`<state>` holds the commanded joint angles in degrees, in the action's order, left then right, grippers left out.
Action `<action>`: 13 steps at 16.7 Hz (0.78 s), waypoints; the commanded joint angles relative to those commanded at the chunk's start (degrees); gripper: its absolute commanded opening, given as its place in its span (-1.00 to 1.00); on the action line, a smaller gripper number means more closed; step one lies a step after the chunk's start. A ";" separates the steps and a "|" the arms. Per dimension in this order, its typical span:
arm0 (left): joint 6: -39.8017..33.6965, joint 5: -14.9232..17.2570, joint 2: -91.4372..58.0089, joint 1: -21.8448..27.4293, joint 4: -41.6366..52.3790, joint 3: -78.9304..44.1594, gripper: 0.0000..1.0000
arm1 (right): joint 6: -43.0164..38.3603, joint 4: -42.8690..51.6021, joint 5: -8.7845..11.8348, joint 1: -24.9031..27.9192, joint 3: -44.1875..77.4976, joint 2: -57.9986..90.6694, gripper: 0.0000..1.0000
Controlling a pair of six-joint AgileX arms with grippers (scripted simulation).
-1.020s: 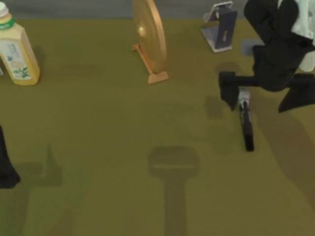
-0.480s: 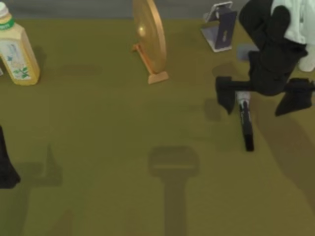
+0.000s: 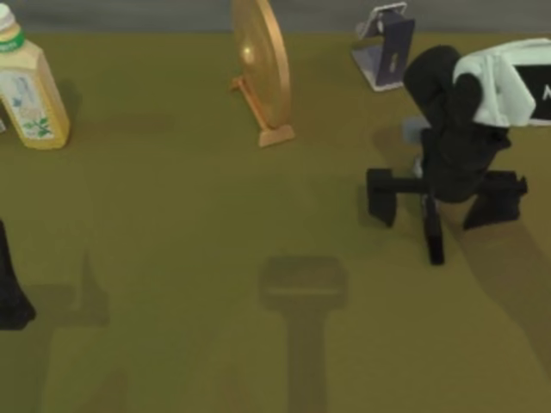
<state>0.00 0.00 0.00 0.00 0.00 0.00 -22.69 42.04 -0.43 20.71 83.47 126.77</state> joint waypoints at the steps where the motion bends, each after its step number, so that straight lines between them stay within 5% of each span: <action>1: 0.00 0.00 0.00 0.00 0.00 0.00 1.00 | -0.01 -0.22 0.00 0.01 -0.12 0.14 1.00; 4: 0.00 0.00 0.00 0.00 0.00 0.00 1.00 | -0.01 -0.22 0.00 0.01 -0.12 0.14 1.00; 13: 0.00 0.00 0.00 0.00 0.00 0.00 1.00 | -0.01 -0.22 0.00 0.01 -0.12 0.14 -0.36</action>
<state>0.00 0.00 0.00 0.00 0.00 0.00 -22.70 41.83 -0.43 20.71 83.36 126.91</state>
